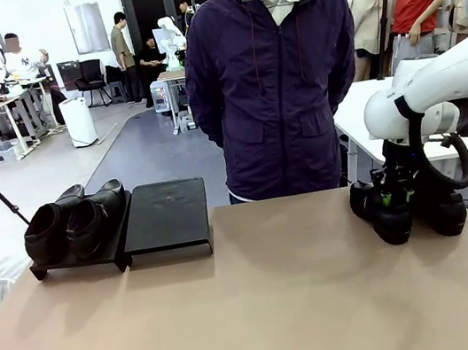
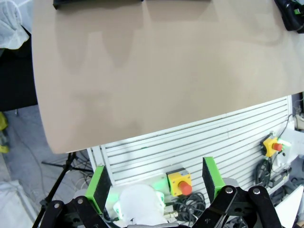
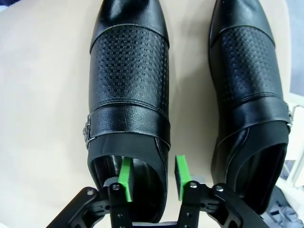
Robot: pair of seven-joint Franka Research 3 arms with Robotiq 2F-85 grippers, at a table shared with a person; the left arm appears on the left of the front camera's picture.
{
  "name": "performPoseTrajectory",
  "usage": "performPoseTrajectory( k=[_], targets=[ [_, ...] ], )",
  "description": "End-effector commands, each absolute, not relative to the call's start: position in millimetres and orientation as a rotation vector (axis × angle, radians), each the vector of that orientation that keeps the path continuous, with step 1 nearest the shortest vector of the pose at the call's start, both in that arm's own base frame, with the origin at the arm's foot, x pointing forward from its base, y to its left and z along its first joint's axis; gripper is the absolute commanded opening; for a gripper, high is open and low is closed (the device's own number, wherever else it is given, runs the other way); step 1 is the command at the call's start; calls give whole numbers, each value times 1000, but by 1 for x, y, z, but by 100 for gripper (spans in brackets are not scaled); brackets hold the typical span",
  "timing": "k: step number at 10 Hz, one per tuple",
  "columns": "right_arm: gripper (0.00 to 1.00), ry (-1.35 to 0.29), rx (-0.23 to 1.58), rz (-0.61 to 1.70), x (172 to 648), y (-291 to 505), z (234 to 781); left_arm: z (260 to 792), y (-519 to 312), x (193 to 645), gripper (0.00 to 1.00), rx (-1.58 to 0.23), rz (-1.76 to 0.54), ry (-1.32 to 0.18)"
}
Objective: Organize the shoes by placing them on the stand.
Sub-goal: Pick up one Shoe and place it in the middle of the table.
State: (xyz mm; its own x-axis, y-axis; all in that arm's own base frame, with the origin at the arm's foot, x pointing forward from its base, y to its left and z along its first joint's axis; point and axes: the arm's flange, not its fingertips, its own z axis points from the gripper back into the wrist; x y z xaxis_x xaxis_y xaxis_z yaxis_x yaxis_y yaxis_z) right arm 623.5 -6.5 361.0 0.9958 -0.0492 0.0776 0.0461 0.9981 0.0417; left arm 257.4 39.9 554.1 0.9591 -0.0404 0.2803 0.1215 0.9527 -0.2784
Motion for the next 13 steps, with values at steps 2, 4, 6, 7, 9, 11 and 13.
performPoseTrajectory(
  k=[2, 4, 6, 7, 9, 11, 13],
  targets=[
    [0, -52, 64, -45, 630, -5, 366, 553, 40, 257, 100, -304, -67, -284],
    [0, -51, 77, -26, 629, -3, 369, 553, 40, 257, 100, -304, -67, -284],
    [0, -45, 79, -20, 628, -2, 368, 553, 40, 257, 100, -304, -67, -284],
    [0, -43, 79, -20, 628, -2, 368, 553, 40, 257, 100, -304, -67, -284],
    [0, -48, 94, 0, 626, -1, 377, 553, 40, 257, 100, -304, -67, -284],
    [0, -84, 118, 8, 605, -2, 431, 553, 40, 257, 100, -304, -67, -284],
    [0, -112, 145, 61, 552, 0, 500, 553, 40, 257, 100, -304, -67, -284]
  ],
)
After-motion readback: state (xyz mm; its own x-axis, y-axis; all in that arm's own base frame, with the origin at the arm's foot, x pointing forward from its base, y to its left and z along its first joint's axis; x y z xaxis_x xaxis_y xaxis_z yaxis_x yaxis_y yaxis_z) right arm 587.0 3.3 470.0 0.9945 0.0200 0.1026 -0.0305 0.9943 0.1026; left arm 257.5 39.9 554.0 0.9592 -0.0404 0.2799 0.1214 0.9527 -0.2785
